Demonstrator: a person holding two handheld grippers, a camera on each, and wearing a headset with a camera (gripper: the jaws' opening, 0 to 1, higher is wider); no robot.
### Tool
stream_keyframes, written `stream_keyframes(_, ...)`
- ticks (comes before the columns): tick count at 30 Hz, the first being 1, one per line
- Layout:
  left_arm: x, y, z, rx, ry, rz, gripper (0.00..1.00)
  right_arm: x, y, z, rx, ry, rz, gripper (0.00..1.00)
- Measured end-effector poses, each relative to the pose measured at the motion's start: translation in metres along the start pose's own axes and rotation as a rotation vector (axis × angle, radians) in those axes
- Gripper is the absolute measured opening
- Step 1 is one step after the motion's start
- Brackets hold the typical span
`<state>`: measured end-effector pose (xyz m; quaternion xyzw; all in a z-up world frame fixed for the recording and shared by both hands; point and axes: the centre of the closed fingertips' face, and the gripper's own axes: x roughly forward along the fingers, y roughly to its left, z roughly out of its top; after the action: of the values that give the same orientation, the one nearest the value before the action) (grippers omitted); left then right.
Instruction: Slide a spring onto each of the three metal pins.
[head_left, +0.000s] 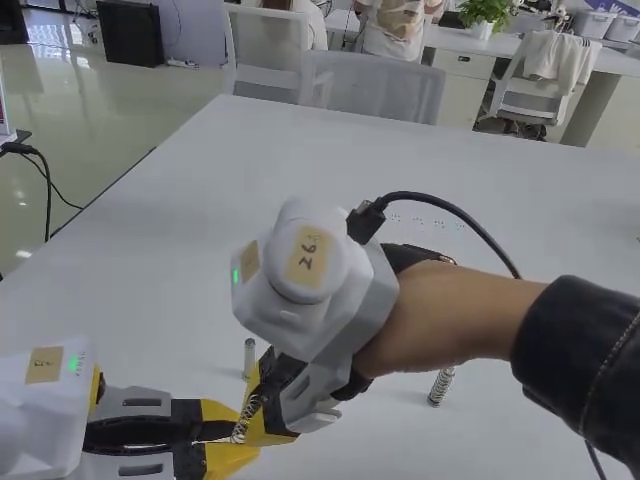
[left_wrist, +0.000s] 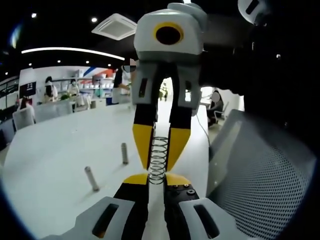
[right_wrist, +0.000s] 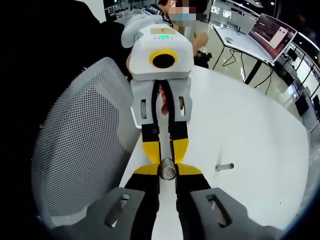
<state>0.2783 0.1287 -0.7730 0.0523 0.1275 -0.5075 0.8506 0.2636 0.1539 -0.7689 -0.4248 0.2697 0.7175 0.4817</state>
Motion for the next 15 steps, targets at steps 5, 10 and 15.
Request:
stream_keyframes(5,0.0008,0.0002,-0.0002,0.000,0.001,0.004,0.02,0.0009,-0.0005,0.0002,-0.004,0.007,-0.001,0.08)
stream_keyframes(10,0.0004,0.0005,-0.0009,-0.003,-0.001,0.006,0.02,0.0014,-0.0006,-0.0003,-0.004,0.011,0.002,0.08)
stream_keyframes(15,0.0012,0.0024,-0.0017,-0.006,-0.001,0.012,0.03,0.0019,-0.0021,-0.0013,-0.003,0.020,0.001,0.08)
